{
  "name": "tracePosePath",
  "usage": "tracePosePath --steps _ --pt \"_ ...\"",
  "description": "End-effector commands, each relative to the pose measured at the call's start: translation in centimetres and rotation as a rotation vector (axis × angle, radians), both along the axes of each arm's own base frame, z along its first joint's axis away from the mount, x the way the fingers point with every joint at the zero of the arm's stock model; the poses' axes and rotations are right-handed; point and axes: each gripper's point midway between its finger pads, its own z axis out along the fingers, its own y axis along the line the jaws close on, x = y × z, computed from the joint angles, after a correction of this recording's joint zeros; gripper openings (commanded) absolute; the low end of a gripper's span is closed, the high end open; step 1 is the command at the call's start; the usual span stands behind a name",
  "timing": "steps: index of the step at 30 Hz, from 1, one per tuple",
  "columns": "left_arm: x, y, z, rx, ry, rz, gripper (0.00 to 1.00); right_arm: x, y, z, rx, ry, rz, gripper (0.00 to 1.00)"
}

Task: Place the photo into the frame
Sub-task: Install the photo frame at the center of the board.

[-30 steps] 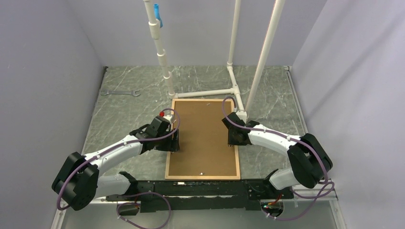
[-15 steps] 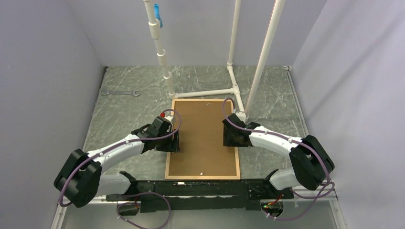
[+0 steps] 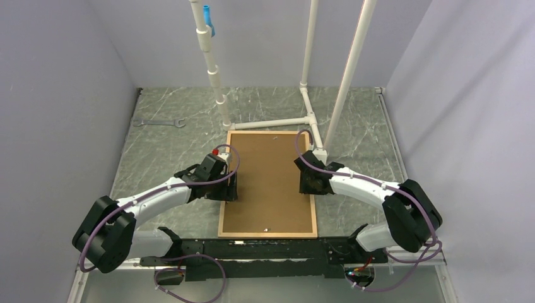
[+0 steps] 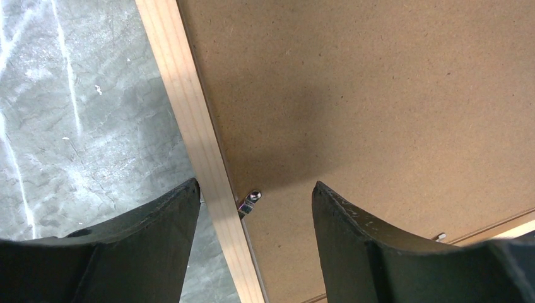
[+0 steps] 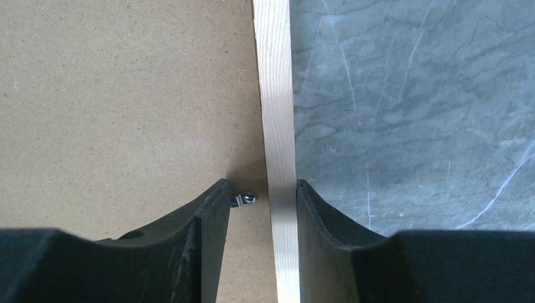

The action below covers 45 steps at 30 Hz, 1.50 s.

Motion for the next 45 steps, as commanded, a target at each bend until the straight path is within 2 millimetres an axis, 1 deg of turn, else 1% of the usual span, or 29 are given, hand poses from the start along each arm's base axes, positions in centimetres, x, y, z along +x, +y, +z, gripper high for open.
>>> tracePosePath --steps 1,3,6,10,12,14,17,21,27,32,35,37,39,41,43,44,45 --pt "0.4 -0.2 0.1 -0.008 -0.016 -0.003 0.69 -3.1 -1.8 -1.9 -0.069 0.116 0.001 0.41" --pt "0.4 -0.1 0.0 -0.004 -0.015 -0.002 0.69 -3.3 -1.7 -1.7 -0.057 0.119 0.003 0.40" --pt "0.3 0.0 -0.1 0.000 -0.011 0.001 0.69 -3.6 -1.6 -1.6 -0.046 0.128 0.004 0.34" --pt "0.3 0.0 -0.2 0.004 -0.006 0.003 0.69 -4.0 -1.6 -1.2 -0.029 0.135 -0.002 0.33" --pt "0.3 0.0 -0.2 0.005 -0.004 0.003 0.69 -4.1 -1.5 -1.1 -0.025 0.137 -0.001 0.35" --pt "0.3 0.1 -0.2 0.008 -0.003 0.005 0.69 -4.2 -1.5 -0.9 -0.019 0.137 0.001 0.40" --pt "0.3 0.1 -0.2 0.009 -0.003 0.008 0.69 -4.1 -1.3 -0.4 -0.003 0.128 0.005 0.50" --pt "0.3 0.1 -0.3 0.010 0.001 0.007 0.69 -4.2 -1.4 -0.4 -0.003 0.127 0.002 0.54" --pt "0.3 0.2 -0.2 0.009 -0.001 0.009 0.69 -3.4 -1.3 -0.8 -0.023 0.114 -0.010 0.50" --pt "0.2 0.2 -0.2 0.010 -0.002 0.006 0.69 -2.4 -1.9 -1.0 -0.089 0.102 -0.034 0.46" --pt "0.2 0.2 -0.2 0.011 -0.002 0.007 0.68 -1.9 -2.4 -1.0 -0.126 0.091 -0.053 0.42" --pt "0.1 0.2 -0.2 0.009 -0.001 0.004 0.68 -1.7 -2.6 -1.0 -0.140 0.083 -0.064 0.36" --pt "0.1 0.2 -0.2 0.008 -0.002 0.004 0.68 -1.5 -2.6 -0.9 -0.147 0.077 -0.074 0.28" --pt "0.1 0.2 -0.3 0.009 -0.002 0.003 0.68 -1.4 -2.8 -0.9 -0.161 0.075 -0.088 0.18" --pt "0.1 0.1 -0.2 0.005 -0.003 0.001 0.68 -1.3 -2.9 -0.9 -0.166 0.071 -0.096 0.10" --pt "0.1 0.0 -0.2 0.001 -0.002 0.000 0.68 -1.2 -2.9 -0.9 -0.166 0.069 -0.100 0.04" --pt "0.1 0.0 -0.2 -0.003 -0.001 -0.002 0.68 -1.2 -2.9 -0.8 -0.161 0.065 -0.101 0.00"
